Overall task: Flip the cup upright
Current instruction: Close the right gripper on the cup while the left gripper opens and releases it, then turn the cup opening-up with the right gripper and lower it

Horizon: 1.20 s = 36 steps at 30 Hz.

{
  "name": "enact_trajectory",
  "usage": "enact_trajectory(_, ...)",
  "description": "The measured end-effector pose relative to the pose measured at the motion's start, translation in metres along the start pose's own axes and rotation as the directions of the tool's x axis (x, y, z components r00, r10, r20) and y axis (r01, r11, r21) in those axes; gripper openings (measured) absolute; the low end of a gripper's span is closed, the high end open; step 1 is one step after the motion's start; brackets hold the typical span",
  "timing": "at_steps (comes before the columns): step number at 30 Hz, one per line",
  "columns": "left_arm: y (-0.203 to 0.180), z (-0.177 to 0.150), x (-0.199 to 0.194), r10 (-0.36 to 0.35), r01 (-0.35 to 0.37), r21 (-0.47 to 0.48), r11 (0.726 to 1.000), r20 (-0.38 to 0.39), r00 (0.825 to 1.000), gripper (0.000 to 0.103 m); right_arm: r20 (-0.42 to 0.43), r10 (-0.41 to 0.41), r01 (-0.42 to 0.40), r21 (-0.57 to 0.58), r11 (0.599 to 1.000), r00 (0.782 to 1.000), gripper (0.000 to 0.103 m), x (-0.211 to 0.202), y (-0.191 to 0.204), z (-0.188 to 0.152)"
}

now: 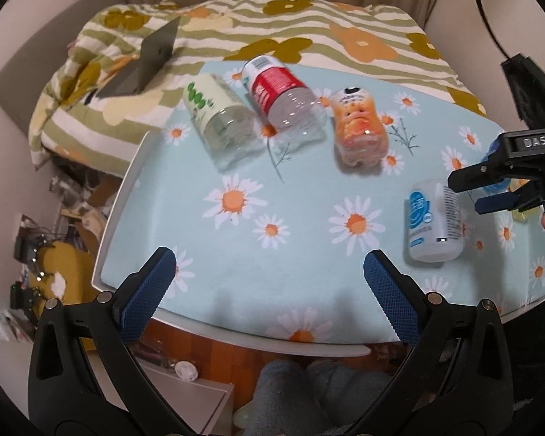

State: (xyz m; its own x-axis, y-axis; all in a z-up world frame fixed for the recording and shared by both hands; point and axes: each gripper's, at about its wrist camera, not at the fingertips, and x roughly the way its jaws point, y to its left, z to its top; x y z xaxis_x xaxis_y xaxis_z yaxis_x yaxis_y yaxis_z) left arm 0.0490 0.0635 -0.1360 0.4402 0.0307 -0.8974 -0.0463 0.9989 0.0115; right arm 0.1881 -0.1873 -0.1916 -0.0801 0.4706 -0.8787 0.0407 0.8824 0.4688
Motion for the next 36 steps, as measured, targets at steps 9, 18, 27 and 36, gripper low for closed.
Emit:
enact_trajectory(9,0.025,0.004,0.018,-0.011,0.01,-0.038,0.999,-0.03,0.999,0.103,-0.079,0.001,0.005,0.071,0.997,0.997,0.072,0.027,-0.003,0.017)
enact_trajectory(18,0.03,0.007,0.018,-0.017,0.017,-0.026,1.0,-0.028,0.999,0.103,-0.093,0.019,-0.011,0.088,0.996,0.996,0.053,0.034,-0.004,0.016)
enact_trajectory(27,0.031,0.013,0.0,-0.035,0.035,0.003,0.999,0.024,0.999,0.103,0.246,0.019,-0.02,0.0,1.0,0.969,0.051,-0.028,0.014,-0.013)
enact_trajectory(36,0.039,0.004,-0.002,-0.035,0.034,0.033,0.999,0.045,0.998,0.103,0.694,-0.134,0.2,-0.015,0.98,0.707,0.051,-0.018,0.026,-0.07)
